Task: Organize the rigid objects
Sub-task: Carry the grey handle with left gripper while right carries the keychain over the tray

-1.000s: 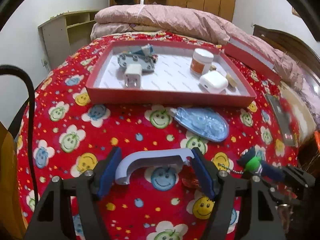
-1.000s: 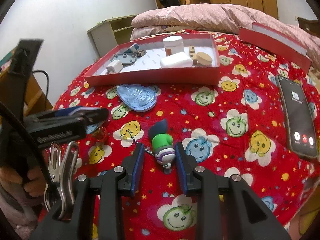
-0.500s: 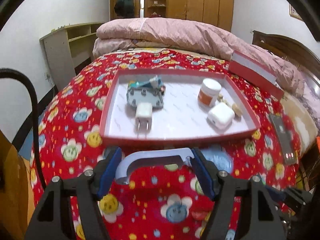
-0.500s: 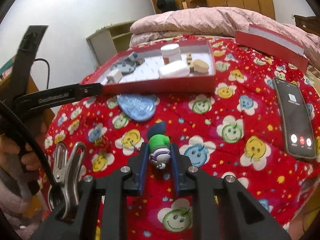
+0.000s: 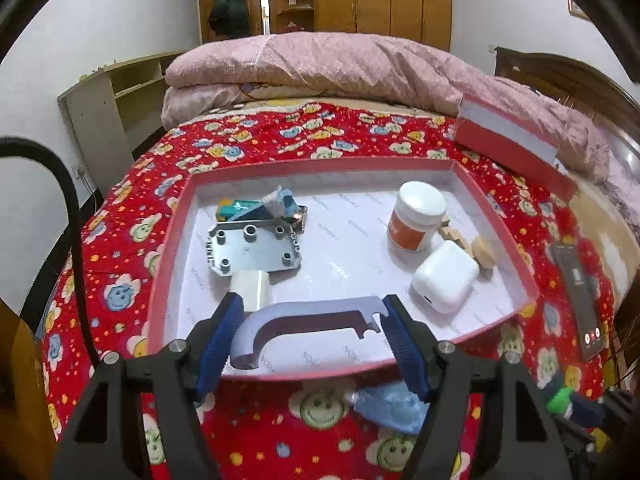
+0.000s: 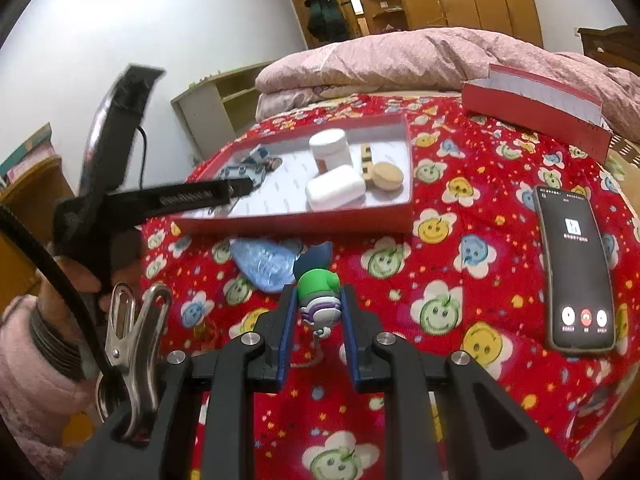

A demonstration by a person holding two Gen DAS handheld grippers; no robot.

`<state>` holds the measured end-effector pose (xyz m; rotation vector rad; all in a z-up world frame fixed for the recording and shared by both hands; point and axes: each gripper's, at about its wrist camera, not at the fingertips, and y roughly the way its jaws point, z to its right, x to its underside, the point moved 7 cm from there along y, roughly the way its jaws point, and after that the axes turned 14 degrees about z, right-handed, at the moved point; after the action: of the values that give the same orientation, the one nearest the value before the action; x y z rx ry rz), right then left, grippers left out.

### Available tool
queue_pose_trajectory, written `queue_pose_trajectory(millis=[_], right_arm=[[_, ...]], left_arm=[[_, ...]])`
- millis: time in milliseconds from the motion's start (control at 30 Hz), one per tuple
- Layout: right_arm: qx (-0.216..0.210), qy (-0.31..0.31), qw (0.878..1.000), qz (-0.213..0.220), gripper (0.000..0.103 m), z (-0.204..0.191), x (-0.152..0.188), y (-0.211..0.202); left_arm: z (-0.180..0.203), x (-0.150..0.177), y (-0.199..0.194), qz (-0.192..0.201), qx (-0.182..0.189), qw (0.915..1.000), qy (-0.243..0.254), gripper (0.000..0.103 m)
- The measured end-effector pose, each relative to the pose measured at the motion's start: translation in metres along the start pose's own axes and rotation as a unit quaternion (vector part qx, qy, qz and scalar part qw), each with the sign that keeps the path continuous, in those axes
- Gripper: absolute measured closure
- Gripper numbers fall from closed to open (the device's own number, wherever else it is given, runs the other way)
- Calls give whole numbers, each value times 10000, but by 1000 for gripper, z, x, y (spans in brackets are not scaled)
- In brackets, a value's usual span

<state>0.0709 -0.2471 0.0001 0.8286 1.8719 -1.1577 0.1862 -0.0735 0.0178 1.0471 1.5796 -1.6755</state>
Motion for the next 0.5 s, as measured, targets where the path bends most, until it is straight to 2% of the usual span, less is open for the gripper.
queue_pose_trajectory(millis=[100,400,500], right_arm=[[10,28,10000,33,81,3,-7,3],[44,-47,9995,296,81,3,-45,17],[67,-74,9992,395,81,2,-57,23]], left_arm=[[-1,3,9,-73,-24,10000,31,28],[5,2,18,107,-161,9987,463,28],[6,0,21,101,-113,9990,424,28]])
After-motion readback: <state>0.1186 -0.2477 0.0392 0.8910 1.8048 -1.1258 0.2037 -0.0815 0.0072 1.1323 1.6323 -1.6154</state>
